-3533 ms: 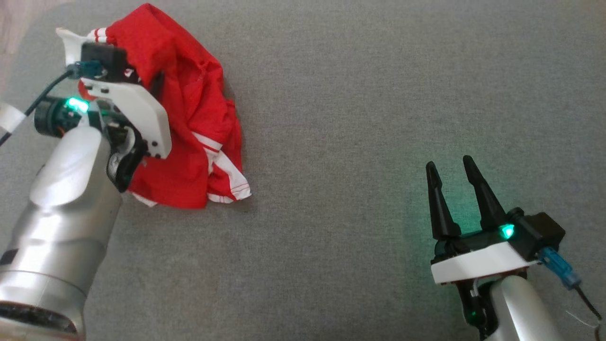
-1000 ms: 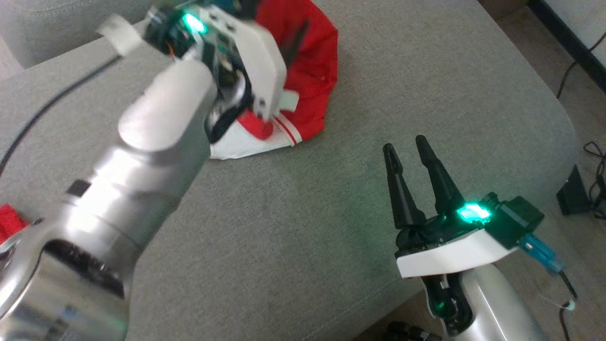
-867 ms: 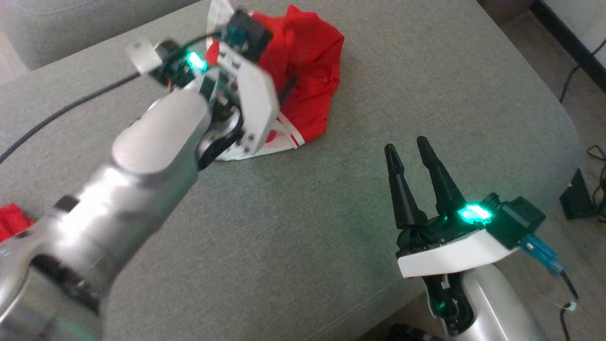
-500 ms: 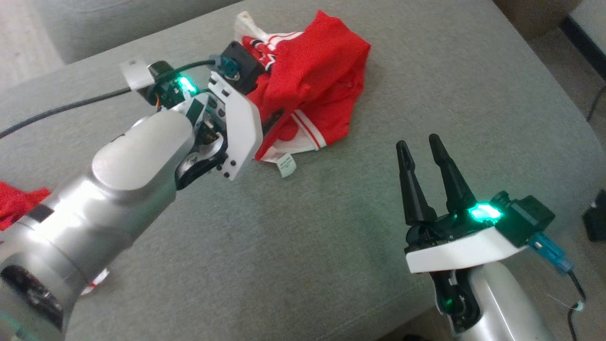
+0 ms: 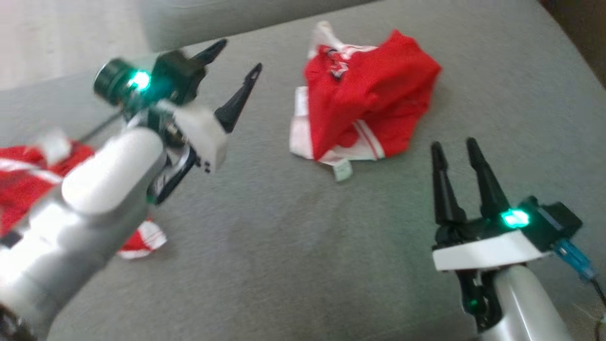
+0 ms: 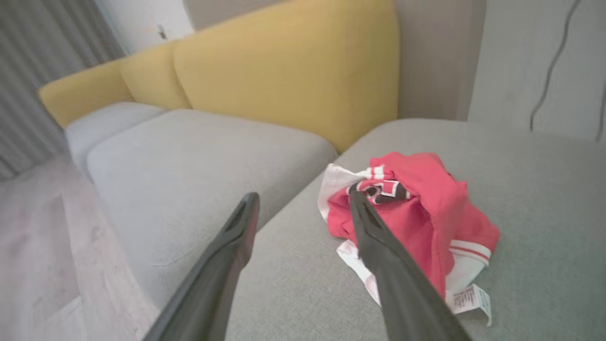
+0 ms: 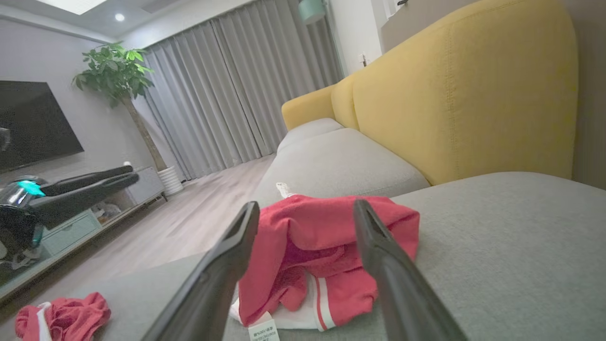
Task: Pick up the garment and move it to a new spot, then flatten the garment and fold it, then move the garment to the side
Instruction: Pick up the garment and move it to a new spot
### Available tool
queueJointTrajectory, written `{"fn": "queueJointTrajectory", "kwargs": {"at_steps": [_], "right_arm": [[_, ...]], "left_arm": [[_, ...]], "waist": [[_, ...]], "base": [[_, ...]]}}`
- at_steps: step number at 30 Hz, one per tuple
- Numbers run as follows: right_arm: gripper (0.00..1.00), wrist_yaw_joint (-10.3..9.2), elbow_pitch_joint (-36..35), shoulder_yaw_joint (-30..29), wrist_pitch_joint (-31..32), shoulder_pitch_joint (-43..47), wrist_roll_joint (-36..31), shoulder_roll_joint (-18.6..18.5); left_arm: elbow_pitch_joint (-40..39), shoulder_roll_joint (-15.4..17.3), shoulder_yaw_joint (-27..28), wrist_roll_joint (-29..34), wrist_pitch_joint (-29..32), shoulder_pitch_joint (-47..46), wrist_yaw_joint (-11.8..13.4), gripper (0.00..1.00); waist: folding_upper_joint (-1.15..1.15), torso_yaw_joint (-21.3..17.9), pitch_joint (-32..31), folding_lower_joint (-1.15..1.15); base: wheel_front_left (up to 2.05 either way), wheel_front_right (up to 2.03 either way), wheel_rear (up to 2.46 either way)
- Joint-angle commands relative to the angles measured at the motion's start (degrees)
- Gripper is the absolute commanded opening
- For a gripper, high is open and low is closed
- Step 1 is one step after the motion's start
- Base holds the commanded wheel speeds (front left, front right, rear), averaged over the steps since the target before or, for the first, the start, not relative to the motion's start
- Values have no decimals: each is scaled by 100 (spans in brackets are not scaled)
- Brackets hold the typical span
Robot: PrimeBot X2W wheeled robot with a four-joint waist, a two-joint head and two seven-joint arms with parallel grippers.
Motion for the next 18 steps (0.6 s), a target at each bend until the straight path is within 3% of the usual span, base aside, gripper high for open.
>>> {"fn": "queueJointTrajectory", "kwargs": {"at_steps": [1,5,7,9,15,18], "right_arm": [[100,-4,-145,61,-61,8,-59,-19],[100,-4,-133,-194,-61,195,-261,-19],[100,-4,-141,-363,-61,346,-388,-19],[100,-4,-154,-467,-61,428,-451,-19],[100,-4,-209,-684,-61,591,-527,-19],[100,-4,-198,-646,-61,641,-538,-19]], "left_arm": [[-150,221,333,28,-206,-77,141,100],[-543,359,595,37,-1105,623,780,100],[-896,379,791,-52,-1431,1258,1249,100],[-1147,346,990,-135,-1536,1729,1540,100],[-1898,25,1975,416,-1588,3072,2152,100],[-2199,-264,2667,795,-1590,3788,2222,100]], "waist": [[0,331,-165,0],[0,721,-337,0],[0,972,-446,0],[0,1109,-485,0],[0,1353,-507,0],[0,1356,-508,0]], "base": [[0,0,0],[0,0,0],[0,0,0],[0,0,0],[0,0,0],[0,0,0]]}}
